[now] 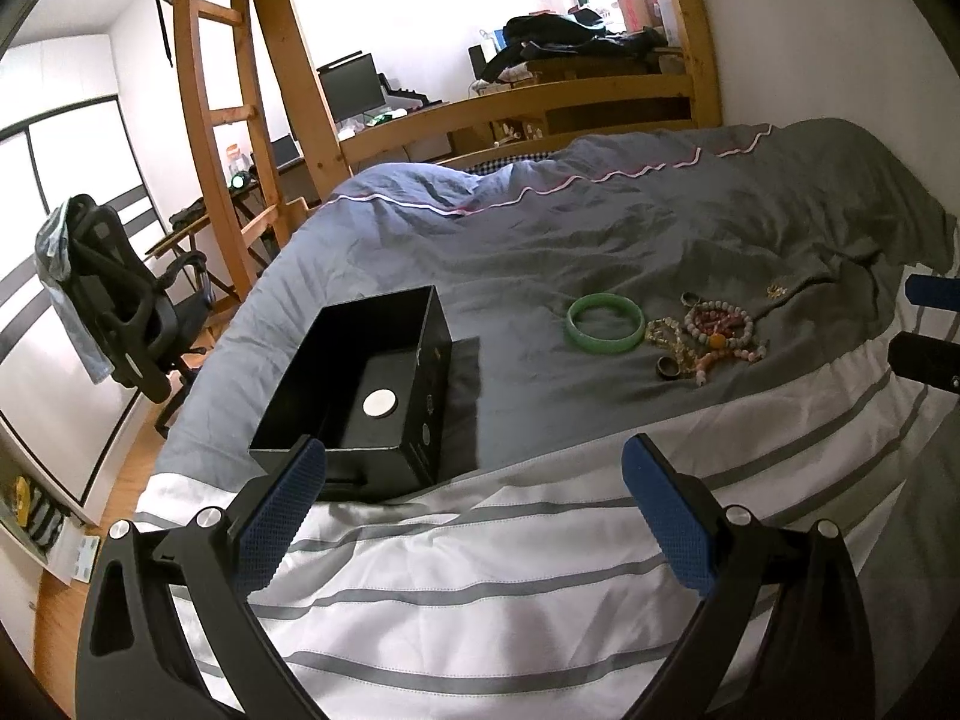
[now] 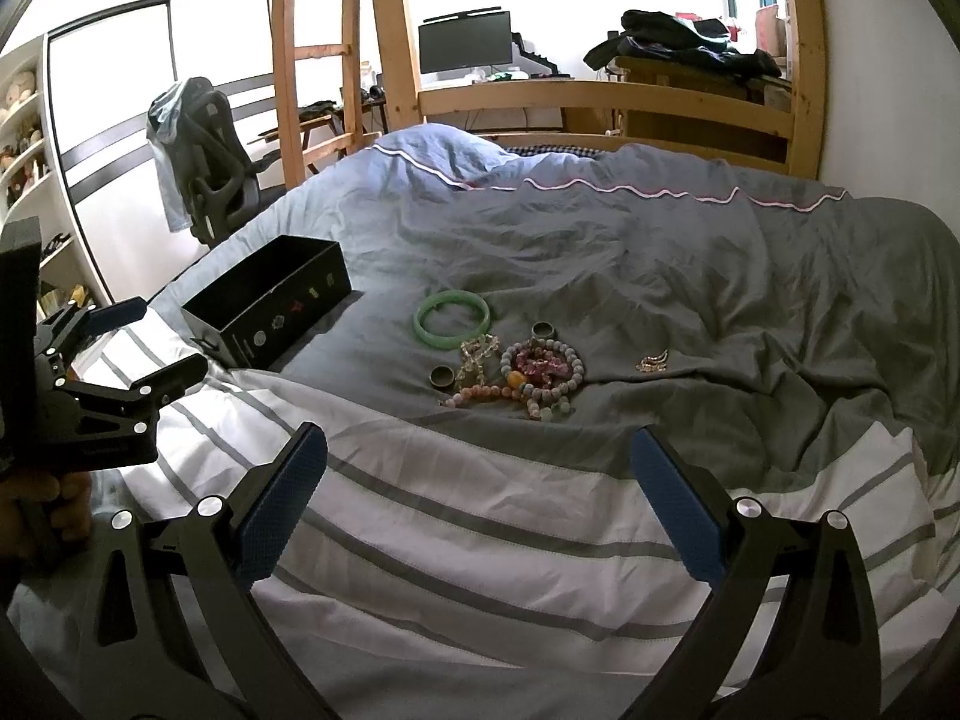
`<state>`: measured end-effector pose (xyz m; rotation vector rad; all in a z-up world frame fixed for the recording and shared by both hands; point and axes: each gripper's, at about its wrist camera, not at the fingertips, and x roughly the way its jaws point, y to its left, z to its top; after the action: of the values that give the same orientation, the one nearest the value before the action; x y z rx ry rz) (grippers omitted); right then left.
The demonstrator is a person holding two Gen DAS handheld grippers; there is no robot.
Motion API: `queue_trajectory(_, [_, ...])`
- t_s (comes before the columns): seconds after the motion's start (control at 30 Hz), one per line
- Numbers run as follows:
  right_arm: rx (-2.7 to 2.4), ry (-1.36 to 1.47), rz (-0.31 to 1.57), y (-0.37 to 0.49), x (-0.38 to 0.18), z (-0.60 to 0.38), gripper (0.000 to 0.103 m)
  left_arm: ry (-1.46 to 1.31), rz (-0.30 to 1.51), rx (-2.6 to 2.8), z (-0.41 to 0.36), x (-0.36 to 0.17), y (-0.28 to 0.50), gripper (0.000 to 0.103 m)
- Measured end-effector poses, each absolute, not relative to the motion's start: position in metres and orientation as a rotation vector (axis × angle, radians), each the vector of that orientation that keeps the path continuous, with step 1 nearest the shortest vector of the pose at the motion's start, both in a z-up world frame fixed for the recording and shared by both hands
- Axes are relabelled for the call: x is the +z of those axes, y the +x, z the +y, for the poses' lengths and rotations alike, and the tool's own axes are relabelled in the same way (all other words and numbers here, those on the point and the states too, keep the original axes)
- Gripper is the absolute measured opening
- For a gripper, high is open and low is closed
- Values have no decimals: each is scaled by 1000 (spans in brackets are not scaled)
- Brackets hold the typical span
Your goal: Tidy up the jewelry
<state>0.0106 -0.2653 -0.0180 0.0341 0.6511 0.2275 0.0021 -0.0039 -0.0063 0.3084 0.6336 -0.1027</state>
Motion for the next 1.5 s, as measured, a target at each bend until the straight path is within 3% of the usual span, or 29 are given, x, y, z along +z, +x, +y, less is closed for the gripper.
queue_trajectory(1.5, [227, 30, 663, 12, -21, -263, 100, 316, 656, -103, -8, -16, 4, 97])
